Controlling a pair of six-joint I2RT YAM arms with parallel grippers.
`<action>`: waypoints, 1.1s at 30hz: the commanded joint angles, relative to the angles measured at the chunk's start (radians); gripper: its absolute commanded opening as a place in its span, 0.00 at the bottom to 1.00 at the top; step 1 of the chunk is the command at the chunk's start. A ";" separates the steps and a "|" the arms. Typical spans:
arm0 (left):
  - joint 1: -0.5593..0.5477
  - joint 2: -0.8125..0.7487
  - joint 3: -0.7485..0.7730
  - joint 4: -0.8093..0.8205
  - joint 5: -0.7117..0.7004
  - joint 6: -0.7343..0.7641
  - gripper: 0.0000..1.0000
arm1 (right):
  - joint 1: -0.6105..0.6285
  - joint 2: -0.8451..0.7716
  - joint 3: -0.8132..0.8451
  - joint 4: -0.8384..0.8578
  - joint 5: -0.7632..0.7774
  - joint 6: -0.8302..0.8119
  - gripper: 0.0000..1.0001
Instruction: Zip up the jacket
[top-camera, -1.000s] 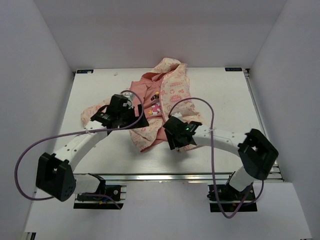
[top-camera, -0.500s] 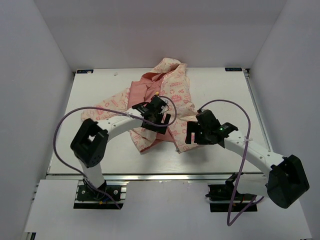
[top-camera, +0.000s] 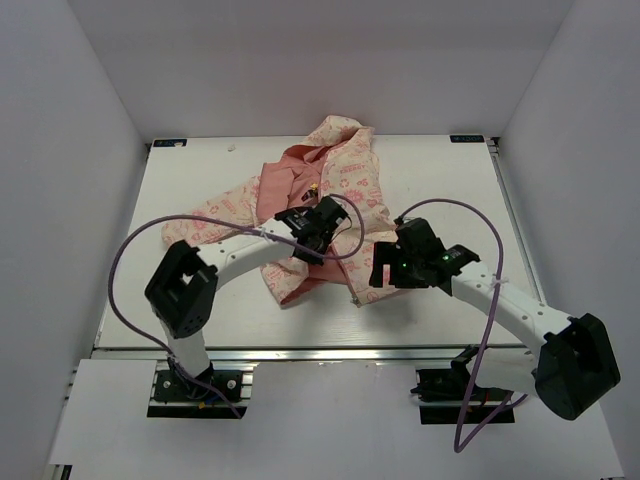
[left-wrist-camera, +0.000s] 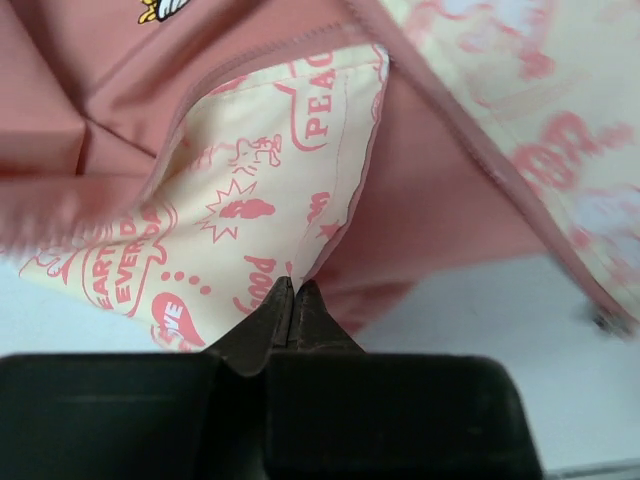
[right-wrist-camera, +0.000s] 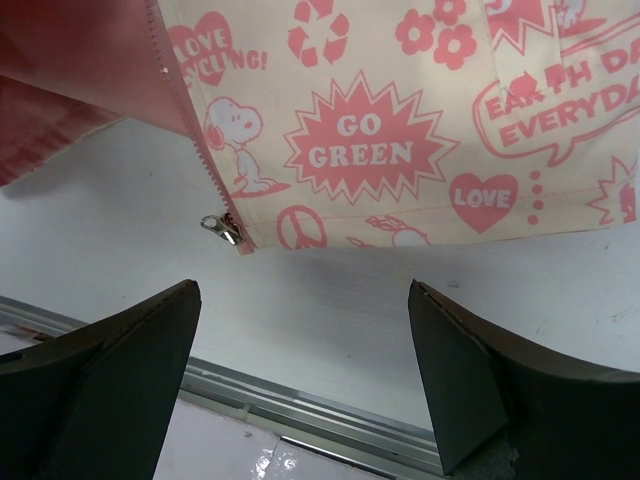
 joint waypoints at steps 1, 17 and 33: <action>-0.087 -0.165 -0.003 -0.035 -0.047 -0.002 0.00 | -0.006 -0.027 -0.008 0.045 -0.039 -0.022 0.89; -0.334 -0.497 -0.457 0.000 0.149 -0.196 0.07 | -0.006 0.013 -0.066 0.111 -0.067 -0.028 0.89; -0.287 -0.627 -0.433 0.157 0.186 -0.392 0.98 | -0.005 0.037 -0.072 0.143 -0.130 -0.162 0.89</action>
